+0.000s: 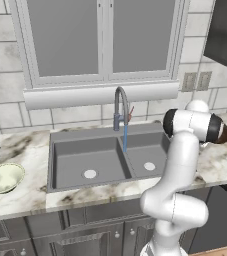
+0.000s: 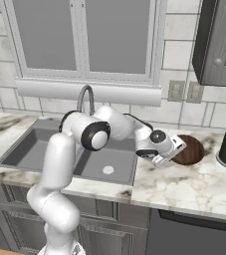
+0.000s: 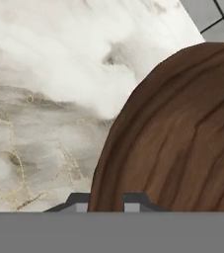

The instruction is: Rinse each bowl for a few seconds and place them down in the sink or on the counter.

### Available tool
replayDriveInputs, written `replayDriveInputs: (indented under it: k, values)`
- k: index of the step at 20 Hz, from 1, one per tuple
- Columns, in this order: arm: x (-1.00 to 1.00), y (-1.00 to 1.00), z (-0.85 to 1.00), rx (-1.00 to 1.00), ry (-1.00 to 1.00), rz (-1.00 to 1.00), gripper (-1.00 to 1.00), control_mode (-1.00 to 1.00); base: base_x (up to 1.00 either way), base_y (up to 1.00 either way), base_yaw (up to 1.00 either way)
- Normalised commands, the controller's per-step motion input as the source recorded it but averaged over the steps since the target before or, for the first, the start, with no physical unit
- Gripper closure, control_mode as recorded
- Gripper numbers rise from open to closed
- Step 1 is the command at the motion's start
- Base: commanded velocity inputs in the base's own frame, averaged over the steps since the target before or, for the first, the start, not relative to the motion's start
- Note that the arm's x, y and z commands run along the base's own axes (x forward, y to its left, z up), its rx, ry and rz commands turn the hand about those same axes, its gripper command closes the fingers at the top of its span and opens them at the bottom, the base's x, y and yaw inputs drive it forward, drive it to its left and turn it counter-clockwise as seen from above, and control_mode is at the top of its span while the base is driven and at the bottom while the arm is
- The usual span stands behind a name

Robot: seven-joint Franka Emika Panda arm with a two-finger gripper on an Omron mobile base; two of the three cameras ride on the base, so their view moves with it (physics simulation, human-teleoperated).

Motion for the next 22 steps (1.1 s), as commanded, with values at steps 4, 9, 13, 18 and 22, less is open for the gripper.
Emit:
replayDriveInputs:
  k: [4,9,13,18,22]
  values:
    - [-0.02,0.05,0.12,-0.01,-0.04,0.02,1.0,-1.0,0.0,0.0,0.0]
    - [-0.24,0.26,0.55,-0.08,-0.1,0.14,1.0,-1.0,0.0,0.0,0.0]
    - [-0.41,0.4,0.62,-0.16,-0.13,0.19,1.0,-1.0,0.0,0.0,0.0]
    - [-0.44,0.56,0.41,-0.17,-0.06,0.2,1.0,-1.0,0.0,0.0,0.0]
    - [-0.35,0.56,0.42,-0.17,-0.01,0.21,1.0,-1.0,0.0,0.0,0.0]
